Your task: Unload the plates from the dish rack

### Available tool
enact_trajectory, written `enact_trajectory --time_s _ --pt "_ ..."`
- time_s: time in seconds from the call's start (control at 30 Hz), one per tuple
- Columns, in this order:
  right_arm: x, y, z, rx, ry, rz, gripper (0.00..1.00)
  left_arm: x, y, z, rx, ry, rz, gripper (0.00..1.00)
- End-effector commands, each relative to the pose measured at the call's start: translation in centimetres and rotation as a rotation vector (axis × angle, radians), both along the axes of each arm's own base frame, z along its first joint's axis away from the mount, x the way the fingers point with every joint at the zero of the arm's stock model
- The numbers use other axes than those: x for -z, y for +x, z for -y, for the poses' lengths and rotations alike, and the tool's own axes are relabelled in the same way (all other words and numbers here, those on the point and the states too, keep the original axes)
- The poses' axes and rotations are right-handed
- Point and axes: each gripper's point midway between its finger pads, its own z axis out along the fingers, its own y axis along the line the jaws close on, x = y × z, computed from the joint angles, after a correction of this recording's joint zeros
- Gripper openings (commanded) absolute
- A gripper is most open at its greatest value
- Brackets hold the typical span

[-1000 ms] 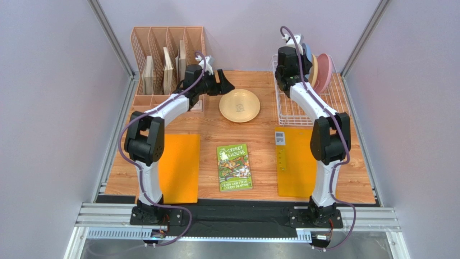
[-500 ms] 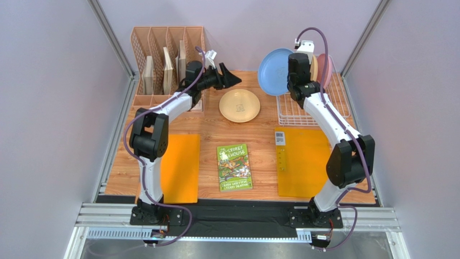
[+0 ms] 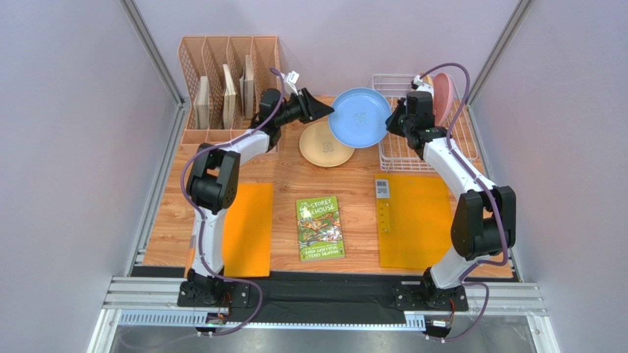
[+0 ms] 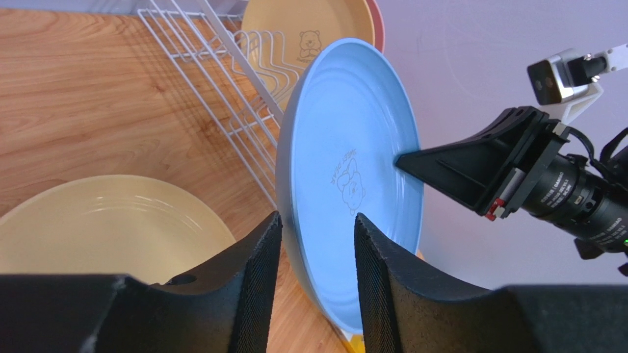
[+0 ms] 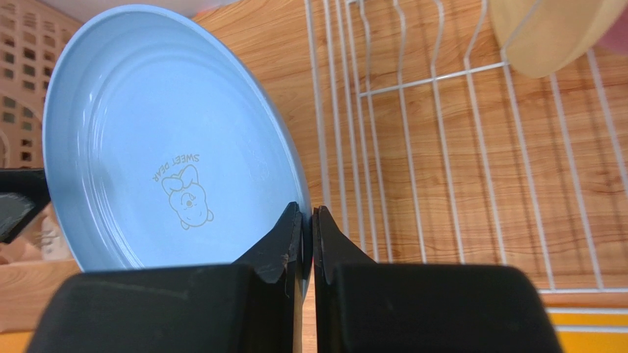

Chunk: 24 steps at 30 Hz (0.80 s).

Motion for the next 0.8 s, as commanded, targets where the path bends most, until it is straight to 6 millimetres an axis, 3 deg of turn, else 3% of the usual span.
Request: enact_trajectory --time_s 0.0,0.17,0.27,0.3,0.33,0.43,0.47,0.5,0.57,0.77 --pt "-5.0 0.4 -2.8 -0.093 0.196 0.148 0.0 -2.3 0.2 0.9 0.013 -0.041 0.086 0.48" --pt "-4.6 0.4 -3.6 -0.125 0.232 0.135 0.0 -1.1 0.2 1.1 -0.004 -0.01 0.074 0.51" --pt "-4.4 0.3 -3.9 -0.136 0.243 0.13 0.0 -0.4 0.1 1.1 -0.011 0.027 0.068 0.25" --pt "-4.5 0.3 -4.0 -0.139 0.244 0.131 0.0 -0.2 0.2 1.1 -0.021 0.04 0.065 0.04" --pt "-4.6 0.3 -4.0 -0.141 0.245 0.133 0.0 0.2 0.0 1.0 -0.027 0.063 0.051 0.0" --pt "-4.8 0.3 -3.8 -0.14 0.23 0.138 0.21 0.8 0.2 0.4 -0.079 0.143 0.053 0.0" --pt "-4.9 0.3 -3.7 -0.143 0.212 0.145 0.51 1.1 0.2 0.1 -0.098 0.171 0.049 0.0" --pt "-5.0 0.4 -3.2 -0.122 0.196 0.148 0.64 1.4 0.9 -0.7 -0.148 0.218 0.063 0.0" --pt "-5.2 0.4 -2.3 -0.098 0.139 0.15 0.77 1.9 0.9 -1.4 -0.178 0.277 0.045 0.0" --pt "-7.0 0.6 2.5 0.055 -0.038 0.173 0.84 4.5 1.4 -3.8 -0.274 0.428 -0.009 0.0"
